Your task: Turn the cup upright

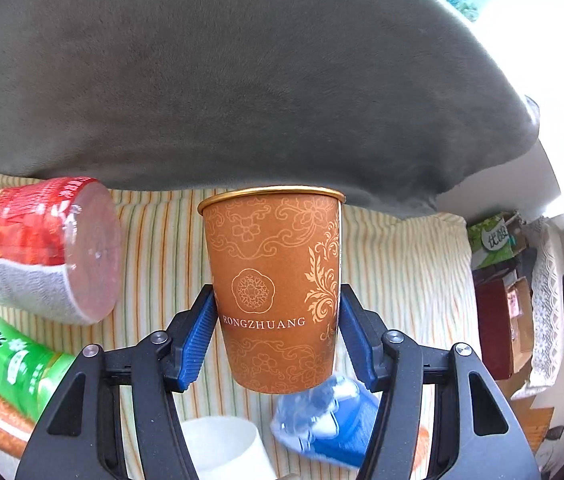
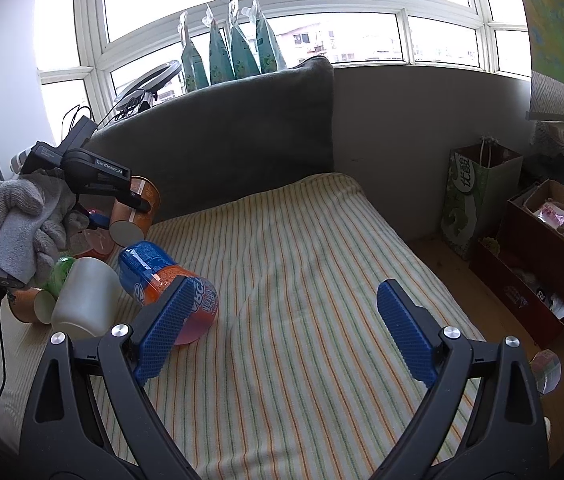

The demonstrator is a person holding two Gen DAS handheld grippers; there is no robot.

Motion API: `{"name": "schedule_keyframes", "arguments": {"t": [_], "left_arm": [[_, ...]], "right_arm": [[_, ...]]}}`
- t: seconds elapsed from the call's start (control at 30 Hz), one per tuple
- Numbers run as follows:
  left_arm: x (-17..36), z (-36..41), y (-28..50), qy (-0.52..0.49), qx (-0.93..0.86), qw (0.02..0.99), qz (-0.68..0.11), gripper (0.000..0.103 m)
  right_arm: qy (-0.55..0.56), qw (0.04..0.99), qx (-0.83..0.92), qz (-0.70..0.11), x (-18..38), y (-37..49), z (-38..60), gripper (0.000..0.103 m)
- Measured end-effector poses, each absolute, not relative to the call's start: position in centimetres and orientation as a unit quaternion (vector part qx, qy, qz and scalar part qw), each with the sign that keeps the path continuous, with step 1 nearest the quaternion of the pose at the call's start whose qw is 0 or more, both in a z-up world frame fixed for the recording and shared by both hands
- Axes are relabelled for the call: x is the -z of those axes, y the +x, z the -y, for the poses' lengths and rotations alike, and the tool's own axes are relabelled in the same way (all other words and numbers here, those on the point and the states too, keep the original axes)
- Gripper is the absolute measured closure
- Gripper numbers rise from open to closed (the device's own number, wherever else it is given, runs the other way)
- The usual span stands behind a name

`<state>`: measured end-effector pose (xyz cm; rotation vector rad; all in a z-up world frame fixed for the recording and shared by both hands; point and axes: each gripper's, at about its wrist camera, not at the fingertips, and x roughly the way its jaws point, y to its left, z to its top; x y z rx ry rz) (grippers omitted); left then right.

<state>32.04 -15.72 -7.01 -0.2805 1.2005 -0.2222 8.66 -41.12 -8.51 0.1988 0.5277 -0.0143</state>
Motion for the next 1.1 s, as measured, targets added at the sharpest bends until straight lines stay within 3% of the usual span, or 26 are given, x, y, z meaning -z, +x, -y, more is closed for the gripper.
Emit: {"name": "schedule_keyframes", "arguments": {"t": [0.63,1.1], "left_arm": [[1.9,10.9,24.5,-0.133,0.13,0.83,-0.526,0.044],[3.2,7.0,18.0,-0.161,0.122,0.818,-0.539,0.044]], "right_arm": [[0.08,0.967,-0.009,-0.241,6.8,6.2,38.8,0.008],[0.06,0.968,-0.036,-0.241,6.6,4.8,35.7,0.008]]}}
